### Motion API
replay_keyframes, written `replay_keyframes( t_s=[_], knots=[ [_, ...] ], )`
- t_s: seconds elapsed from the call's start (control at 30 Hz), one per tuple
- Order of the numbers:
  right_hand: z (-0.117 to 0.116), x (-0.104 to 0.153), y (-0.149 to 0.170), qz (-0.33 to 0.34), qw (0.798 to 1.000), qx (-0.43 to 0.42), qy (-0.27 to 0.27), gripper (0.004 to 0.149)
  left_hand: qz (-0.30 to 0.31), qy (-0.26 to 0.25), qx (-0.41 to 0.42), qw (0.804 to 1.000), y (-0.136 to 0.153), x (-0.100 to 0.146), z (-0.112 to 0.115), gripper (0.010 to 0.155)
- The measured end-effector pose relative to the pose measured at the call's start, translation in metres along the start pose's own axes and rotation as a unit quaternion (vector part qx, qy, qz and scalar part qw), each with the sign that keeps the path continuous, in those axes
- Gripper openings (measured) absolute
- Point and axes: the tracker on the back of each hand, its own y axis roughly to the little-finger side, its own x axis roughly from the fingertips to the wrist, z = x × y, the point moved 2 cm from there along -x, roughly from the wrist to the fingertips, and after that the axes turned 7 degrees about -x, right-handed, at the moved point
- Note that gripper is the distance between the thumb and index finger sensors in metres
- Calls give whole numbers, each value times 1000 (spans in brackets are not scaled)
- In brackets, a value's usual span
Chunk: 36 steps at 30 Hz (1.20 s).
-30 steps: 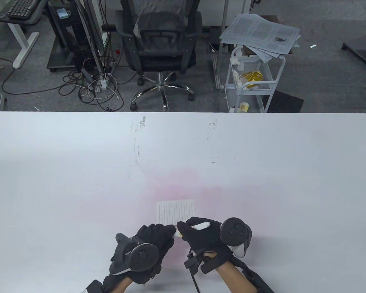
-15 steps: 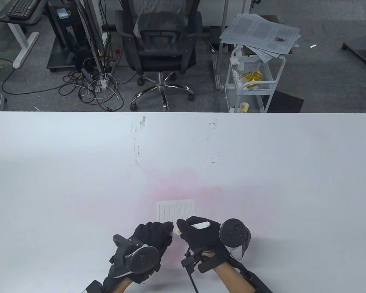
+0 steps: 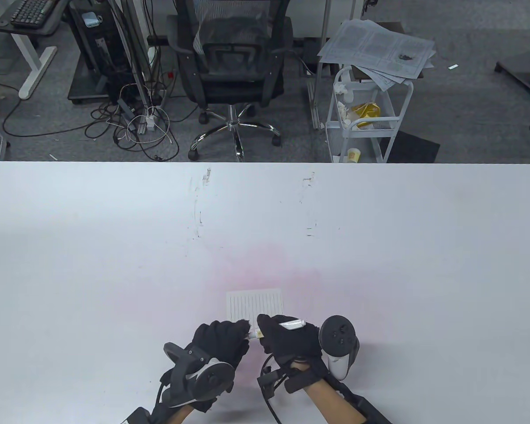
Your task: Squeeze and apply correction pen on text
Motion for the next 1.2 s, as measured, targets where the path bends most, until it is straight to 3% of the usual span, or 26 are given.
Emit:
replay_keyframes(
  t_s=[0.27, 0.43, 0.77, 1.2],
  knots=[
    [-1, -2, -4, 24, 999, 20, -25, 44, 7, -7, 3, 1000, 3, 2, 0, 47],
    [2, -1, -1, 17, 1000, 14, -12, 44, 7, -19, -1, 1000, 2, 3, -1, 48],
    [0, 1, 13, -28, 998, -51, -6, 44, 1, -35, -6, 999, 1, 4, -4, 50],
    [-4, 0, 17, -37, 995, -87, -24, 43, -8, -41, 30, 999, 1, 4, -8, 48]
  ],
)
